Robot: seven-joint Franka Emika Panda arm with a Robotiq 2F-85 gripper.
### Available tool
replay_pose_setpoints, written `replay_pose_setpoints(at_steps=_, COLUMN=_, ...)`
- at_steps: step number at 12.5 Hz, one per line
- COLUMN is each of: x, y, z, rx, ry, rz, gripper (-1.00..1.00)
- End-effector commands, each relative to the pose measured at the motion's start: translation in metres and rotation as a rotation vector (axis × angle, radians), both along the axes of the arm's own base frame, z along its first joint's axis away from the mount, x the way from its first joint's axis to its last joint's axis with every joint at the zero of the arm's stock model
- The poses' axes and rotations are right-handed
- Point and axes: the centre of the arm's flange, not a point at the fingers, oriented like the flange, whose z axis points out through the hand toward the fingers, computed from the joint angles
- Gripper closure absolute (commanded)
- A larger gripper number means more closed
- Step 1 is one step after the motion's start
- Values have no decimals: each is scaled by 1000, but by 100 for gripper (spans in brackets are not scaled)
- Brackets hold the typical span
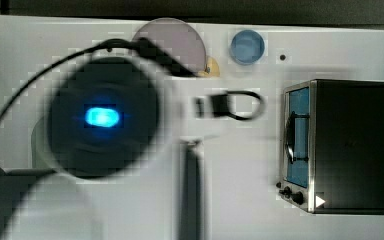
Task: Pick ketchup from strainer and place it on the table
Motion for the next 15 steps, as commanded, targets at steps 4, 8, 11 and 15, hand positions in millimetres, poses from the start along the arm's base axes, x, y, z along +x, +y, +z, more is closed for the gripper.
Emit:
replay_pose_setpoints(at_steps=4, x=-26, y=202, z=-90, rx=11, ry=114, rz=376, gripper=-100)
replay_pose_setpoints(at_steps=8, x=-57, y=277, z=-156, rx=47, ry=165, rz=497, gripper=-100)
replay_pose_setpoints(at_steps=11, x=-68, y=301, z=-212, rx=48, ry=138, rz=517, gripper=-100)
replay_pose_setpoints(at_steps=15, x=-77, y=312, z=-294, rx=33, ry=88, rz=568, gripper=-100)
